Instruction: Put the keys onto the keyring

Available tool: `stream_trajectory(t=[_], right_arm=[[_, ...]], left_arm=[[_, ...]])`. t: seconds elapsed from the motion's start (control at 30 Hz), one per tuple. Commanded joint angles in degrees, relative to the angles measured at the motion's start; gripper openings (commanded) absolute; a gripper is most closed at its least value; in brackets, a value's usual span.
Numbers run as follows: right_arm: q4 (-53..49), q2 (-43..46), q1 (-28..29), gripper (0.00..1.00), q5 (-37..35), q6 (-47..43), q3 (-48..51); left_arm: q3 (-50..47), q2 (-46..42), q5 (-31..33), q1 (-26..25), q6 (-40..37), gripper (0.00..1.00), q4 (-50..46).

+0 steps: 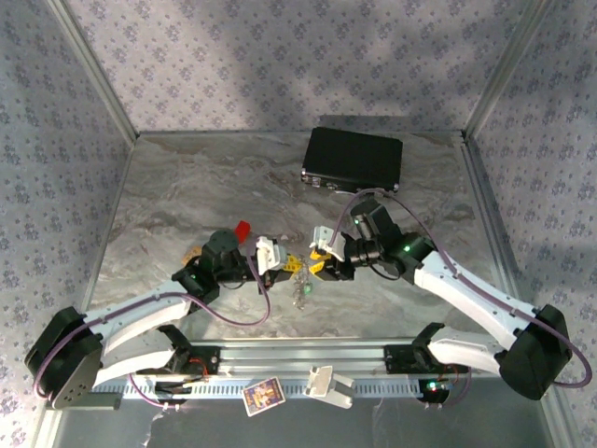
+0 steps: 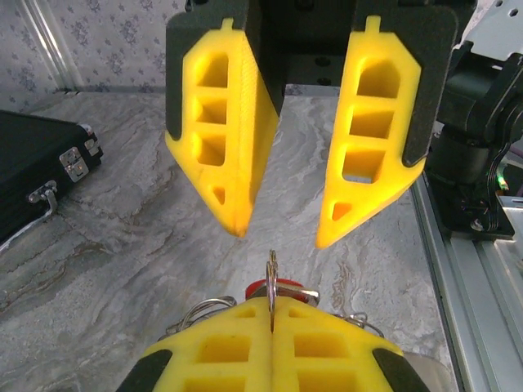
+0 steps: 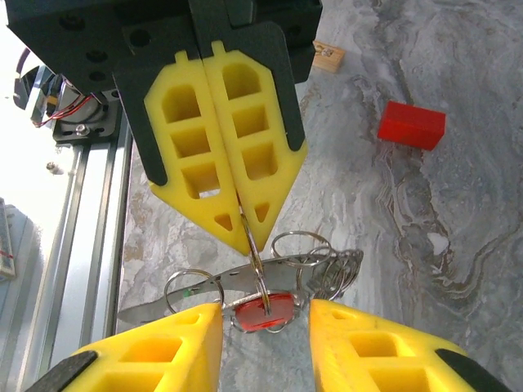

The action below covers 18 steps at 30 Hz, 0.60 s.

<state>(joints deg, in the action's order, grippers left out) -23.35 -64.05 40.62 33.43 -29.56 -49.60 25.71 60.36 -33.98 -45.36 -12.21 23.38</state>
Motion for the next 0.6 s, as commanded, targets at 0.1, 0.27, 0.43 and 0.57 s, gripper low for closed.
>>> stream_trajectory(t=[0.1, 0.27, 0.43, 0.57], right_arm=[[1.1, -0.4, 0.2, 0.33, 0.9, 0.6, -0.2], [0.9, -1.2, 0.4, 0.27, 0.9, 0.2, -0.7], [0.6, -1.9, 0.8, 0.22, 1.4, 0.0, -1.0], [0.2, -2.5, 1.0, 0.11, 1.6, -0.2, -1.5]], left_arm=[[-0.6, -1.3, -1.0, -0.7, -2.0, 0.00, 3.7], [-0.5, -1.6, -0.9, -0.6, -2.1, 0.00, 3.5], [-0.6, -1.5, -1.1, -0.7, -2.0, 0.00, 3.9], [-0.5, -1.6, -1.3, -0.7, -1.9, 0.00, 4.0]])
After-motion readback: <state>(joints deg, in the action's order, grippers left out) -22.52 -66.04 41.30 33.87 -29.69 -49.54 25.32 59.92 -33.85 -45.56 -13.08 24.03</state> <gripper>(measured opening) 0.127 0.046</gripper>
